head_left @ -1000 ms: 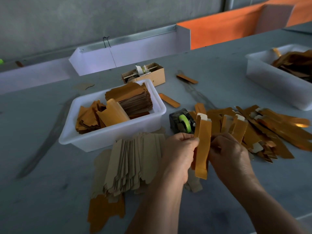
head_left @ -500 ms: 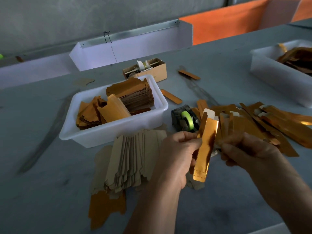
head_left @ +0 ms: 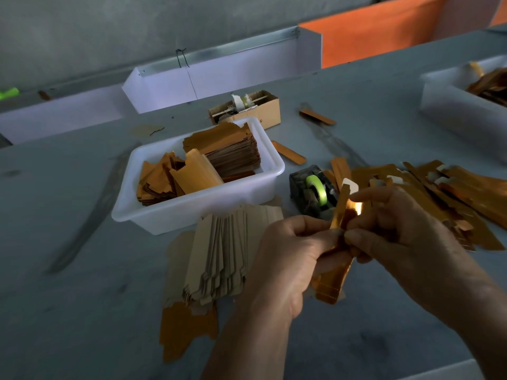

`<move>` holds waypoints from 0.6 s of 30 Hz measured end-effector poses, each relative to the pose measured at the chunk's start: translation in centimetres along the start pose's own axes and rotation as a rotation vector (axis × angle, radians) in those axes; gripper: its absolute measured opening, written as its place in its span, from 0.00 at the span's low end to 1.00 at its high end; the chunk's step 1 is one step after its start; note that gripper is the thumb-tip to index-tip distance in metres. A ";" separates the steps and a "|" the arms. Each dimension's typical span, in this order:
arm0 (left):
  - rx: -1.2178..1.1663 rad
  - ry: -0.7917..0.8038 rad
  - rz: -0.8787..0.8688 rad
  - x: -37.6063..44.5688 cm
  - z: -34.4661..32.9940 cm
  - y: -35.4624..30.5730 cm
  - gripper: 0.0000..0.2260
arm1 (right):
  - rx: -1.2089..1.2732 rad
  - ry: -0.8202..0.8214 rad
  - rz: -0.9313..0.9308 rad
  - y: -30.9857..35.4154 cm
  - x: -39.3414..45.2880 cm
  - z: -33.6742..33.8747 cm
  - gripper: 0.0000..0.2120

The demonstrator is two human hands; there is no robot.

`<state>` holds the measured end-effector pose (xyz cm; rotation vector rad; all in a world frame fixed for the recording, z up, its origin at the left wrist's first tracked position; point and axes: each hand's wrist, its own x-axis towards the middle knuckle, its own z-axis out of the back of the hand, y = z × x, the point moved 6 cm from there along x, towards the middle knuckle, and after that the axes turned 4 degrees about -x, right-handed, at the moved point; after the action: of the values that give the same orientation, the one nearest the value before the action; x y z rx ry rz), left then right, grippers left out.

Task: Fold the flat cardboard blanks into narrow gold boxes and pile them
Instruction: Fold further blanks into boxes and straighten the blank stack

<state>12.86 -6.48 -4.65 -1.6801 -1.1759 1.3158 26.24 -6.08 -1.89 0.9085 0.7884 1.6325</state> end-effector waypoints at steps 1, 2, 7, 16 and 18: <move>-0.021 0.017 0.005 -0.1 -0.1 0.0 0.02 | 0.003 -0.009 -0.011 0.0 0.0 0.0 0.17; -0.033 0.031 0.010 -0.1 -0.2 -0.1 0.03 | -0.001 -0.013 -0.021 0.0 0.1 0.0 0.16; -0.054 0.096 0.031 -0.1 -0.1 -0.3 0.09 | -0.013 -0.017 -0.060 0.0 0.1 -0.1 0.13; 0.025 -0.035 -0.056 -0.6 0.2 0.0 0.04 | -0.169 -0.067 -0.044 0.7 0.0 -0.4 0.12; 0.040 -0.055 -0.088 -0.8 0.1 0.0 0.05 | -0.251 -0.087 -0.038 1.0 -0.2 -0.3 0.13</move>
<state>12.66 -7.23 -4.39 -1.5551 -1.2323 1.3300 25.50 -6.46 -1.25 0.7748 0.5235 1.6059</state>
